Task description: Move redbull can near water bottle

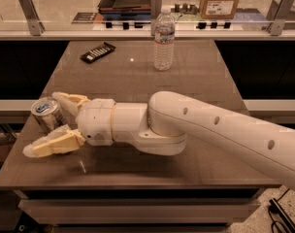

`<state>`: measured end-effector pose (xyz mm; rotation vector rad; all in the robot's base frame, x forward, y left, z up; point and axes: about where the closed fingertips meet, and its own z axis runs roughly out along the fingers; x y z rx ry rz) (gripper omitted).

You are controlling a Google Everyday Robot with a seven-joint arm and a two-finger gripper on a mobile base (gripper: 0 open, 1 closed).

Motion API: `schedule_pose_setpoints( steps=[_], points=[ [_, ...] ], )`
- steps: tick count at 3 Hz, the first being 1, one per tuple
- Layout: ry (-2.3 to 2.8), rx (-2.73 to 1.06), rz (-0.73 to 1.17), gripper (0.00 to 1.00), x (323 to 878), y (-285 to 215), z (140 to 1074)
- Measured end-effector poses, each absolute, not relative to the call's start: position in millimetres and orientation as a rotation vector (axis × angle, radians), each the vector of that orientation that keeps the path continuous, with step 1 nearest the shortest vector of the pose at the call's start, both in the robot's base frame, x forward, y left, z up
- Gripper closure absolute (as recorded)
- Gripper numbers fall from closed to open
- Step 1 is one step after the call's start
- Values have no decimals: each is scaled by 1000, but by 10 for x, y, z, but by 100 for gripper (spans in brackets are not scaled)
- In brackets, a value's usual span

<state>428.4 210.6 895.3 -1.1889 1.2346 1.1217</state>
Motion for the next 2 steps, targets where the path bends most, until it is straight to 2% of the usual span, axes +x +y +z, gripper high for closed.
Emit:
schedule_pose_setpoints(
  steps=[2],
  points=[
    [1229, -1197, 1123, 65, 4254, 2138, 8973]
  ],
)
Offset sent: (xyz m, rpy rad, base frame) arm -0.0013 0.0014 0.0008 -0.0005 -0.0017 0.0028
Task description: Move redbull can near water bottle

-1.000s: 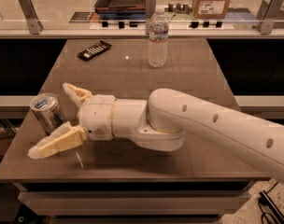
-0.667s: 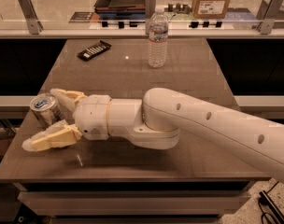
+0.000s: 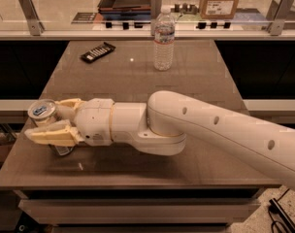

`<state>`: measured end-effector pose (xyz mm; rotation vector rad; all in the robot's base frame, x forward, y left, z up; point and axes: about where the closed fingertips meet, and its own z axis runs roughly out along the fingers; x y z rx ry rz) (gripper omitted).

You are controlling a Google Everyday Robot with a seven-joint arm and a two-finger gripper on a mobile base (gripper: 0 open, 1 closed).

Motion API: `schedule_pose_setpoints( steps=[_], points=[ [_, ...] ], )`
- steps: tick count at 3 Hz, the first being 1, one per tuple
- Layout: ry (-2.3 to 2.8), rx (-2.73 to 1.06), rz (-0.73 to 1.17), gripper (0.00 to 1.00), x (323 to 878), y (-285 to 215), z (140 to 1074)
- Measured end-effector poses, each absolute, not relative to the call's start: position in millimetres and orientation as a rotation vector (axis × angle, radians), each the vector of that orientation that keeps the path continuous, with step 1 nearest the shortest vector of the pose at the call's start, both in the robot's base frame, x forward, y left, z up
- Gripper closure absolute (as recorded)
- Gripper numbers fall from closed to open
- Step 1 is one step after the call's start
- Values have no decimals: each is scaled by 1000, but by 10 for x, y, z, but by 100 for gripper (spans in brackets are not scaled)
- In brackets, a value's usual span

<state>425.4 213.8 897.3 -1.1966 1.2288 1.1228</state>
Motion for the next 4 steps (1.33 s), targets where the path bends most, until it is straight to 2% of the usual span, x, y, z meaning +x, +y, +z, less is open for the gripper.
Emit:
schedule_pose_setpoints(
  steps=[1, 2, 4],
  points=[
    [1226, -1200, 1123, 88, 4240, 2154, 8982],
    [1223, -1204, 1124, 100, 4226, 2168, 8991],
    [1222, -1159, 1110, 100, 4489, 1908, 9063]
  ],
)
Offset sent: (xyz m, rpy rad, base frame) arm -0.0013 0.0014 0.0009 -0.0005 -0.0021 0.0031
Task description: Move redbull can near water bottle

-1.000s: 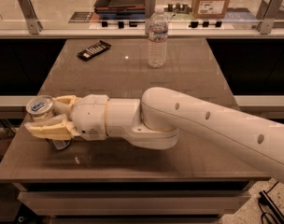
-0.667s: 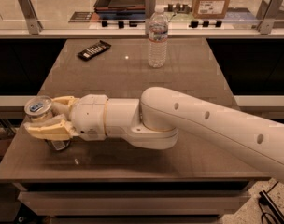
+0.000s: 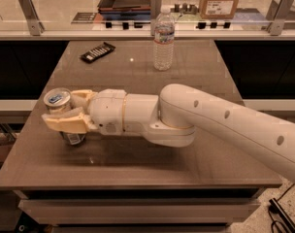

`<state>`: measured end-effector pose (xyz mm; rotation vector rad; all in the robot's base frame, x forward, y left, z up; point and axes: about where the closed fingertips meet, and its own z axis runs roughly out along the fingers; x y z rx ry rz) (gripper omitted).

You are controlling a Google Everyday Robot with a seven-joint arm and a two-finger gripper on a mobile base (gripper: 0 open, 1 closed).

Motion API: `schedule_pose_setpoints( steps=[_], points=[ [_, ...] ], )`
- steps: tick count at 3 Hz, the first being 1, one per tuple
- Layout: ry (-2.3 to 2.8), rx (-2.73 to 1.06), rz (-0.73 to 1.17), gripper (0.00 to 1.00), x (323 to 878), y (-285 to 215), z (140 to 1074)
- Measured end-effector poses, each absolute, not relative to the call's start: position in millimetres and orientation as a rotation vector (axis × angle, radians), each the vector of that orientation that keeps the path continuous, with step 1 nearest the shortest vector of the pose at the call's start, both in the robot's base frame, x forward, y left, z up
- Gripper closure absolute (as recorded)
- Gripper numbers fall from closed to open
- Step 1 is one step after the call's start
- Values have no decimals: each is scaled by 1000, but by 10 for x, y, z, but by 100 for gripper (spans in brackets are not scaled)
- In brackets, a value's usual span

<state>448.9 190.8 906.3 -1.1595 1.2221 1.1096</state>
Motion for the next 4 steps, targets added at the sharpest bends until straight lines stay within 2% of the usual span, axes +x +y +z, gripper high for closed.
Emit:
schedule_pose_setpoints(
  steps=[2, 4],
  points=[
    [1194, -1076, 1088, 100, 4920, 1485, 9101],
    [1302, -974, 993, 100, 5149, 820, 9151]
  ],
)
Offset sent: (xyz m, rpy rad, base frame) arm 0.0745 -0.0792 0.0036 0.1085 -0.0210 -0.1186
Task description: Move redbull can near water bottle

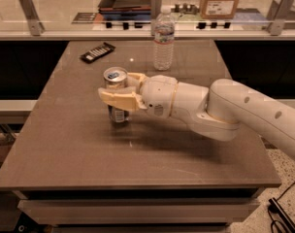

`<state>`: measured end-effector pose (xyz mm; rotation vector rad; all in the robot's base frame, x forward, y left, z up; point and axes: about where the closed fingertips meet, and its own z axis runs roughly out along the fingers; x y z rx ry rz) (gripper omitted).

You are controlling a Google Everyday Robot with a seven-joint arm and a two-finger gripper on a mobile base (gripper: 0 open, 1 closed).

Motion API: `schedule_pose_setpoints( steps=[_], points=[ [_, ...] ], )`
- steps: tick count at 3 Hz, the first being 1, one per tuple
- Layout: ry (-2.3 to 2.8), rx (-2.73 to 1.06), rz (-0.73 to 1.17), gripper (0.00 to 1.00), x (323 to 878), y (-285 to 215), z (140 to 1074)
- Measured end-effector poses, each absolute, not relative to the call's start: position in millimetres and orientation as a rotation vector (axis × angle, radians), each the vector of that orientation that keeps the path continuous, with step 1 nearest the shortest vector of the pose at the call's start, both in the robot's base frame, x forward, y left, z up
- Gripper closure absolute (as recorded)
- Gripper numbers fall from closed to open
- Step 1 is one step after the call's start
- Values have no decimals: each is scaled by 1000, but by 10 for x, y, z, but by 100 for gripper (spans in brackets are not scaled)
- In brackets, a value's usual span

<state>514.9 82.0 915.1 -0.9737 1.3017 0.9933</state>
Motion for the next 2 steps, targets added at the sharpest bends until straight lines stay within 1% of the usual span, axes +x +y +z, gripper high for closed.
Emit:
schedule_pose_setpoints(
  steps=[2],
  points=[
    [1441, -882, 855, 100, 5367, 143, 9256]
  ],
)
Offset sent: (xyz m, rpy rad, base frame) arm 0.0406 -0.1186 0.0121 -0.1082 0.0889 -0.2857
